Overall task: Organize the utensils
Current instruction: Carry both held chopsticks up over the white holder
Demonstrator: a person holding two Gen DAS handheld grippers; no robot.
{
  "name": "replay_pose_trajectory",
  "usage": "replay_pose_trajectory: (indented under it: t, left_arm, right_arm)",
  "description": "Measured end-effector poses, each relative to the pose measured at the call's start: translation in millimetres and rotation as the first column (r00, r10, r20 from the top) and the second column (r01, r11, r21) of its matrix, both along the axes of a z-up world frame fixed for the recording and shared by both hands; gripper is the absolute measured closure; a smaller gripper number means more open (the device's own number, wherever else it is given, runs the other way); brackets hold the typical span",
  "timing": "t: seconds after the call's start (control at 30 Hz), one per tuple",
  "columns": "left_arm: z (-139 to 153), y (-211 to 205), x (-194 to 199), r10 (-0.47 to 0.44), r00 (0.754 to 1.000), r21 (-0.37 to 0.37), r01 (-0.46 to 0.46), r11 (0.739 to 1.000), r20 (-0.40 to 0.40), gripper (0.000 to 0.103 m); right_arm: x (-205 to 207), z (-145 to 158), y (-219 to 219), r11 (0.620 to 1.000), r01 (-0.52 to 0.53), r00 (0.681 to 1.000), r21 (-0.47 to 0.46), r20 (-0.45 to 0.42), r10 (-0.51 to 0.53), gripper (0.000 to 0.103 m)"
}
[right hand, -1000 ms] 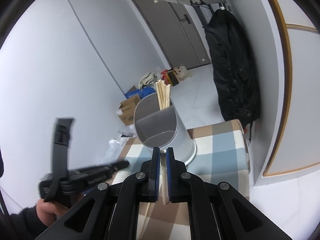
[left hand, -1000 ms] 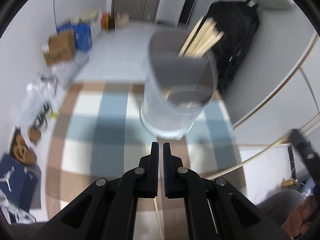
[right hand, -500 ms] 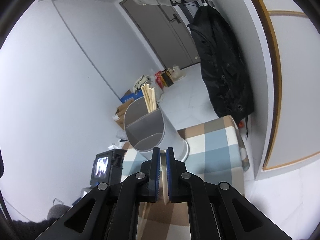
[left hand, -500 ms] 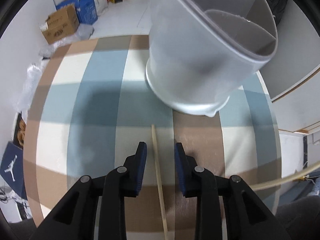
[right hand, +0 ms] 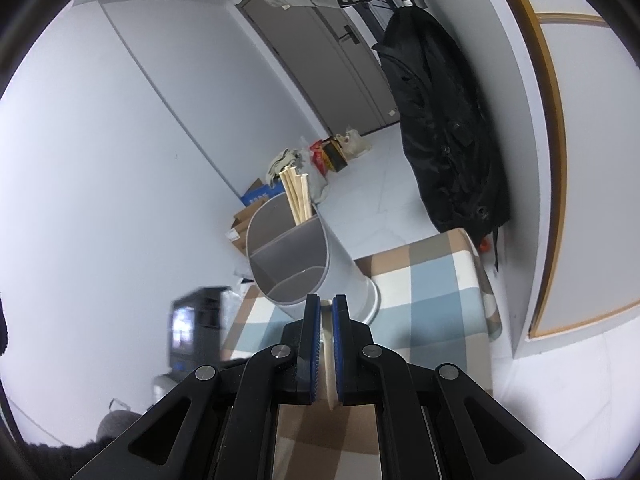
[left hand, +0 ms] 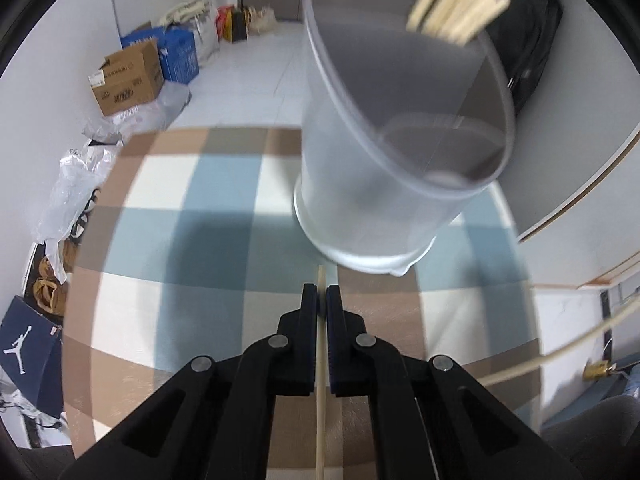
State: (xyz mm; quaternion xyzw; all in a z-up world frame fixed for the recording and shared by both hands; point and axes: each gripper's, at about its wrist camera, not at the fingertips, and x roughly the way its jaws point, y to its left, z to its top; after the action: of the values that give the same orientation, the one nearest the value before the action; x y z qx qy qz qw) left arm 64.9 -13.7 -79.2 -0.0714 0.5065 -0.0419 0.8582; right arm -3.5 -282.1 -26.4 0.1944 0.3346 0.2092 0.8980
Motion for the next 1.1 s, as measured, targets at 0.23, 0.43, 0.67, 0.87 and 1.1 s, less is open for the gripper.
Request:
replay_pose_trajectory:
  t: [0.23, 0.43, 0.67, 0.87, 1.1]
  left_arm:
    - [48.9, 5.9, -29.5, 0.011, 0.988, -0.051, -0.003, 0.999, 0.154, 0.103]
    - [70.6, 0.9, -31.7, -0.028, 0.970, -0.045, 0.040, 0.998, 0.243, 0.103]
    - [94.4, 0.4, -36.4, -0.071, 0.950, -0.025, 0.082, 0.996, 0.303, 0.103]
    - [135.8, 0.0, -37.3, -0.074, 0.926, -0.031, 0.093, 0.995, 0.371, 0.103]
    - [184.9, -1.8, -14.7, -0.084, 0.877, -0.013, 0.102, 0.995, 0.472, 0.103]
  right_arm:
    - [-4.0, 4.2, 11.2, 0.999, -0.017, 1.000, -0.033, 0.021, 0.018, 0.098]
    - [-10.9, 17.0, 24.8, 0.997, -0.043, 0.997, -0.063, 0.063, 0.047, 0.098]
    - [-8.5, 40.2, 34.6, 0.996, -0.050, 0.992, -0.077, 0.114, 0.059, 0.098]
    - [2.0, 76.2, 42.9, 0.993, -0.068, 0.980, -0.100, 0.179, 0.085, 0.098]
    - [32.2, 124.8, 55.3, 0.990, -0.089, 0.964, -0.108, 0.239, 0.112, 0.098]
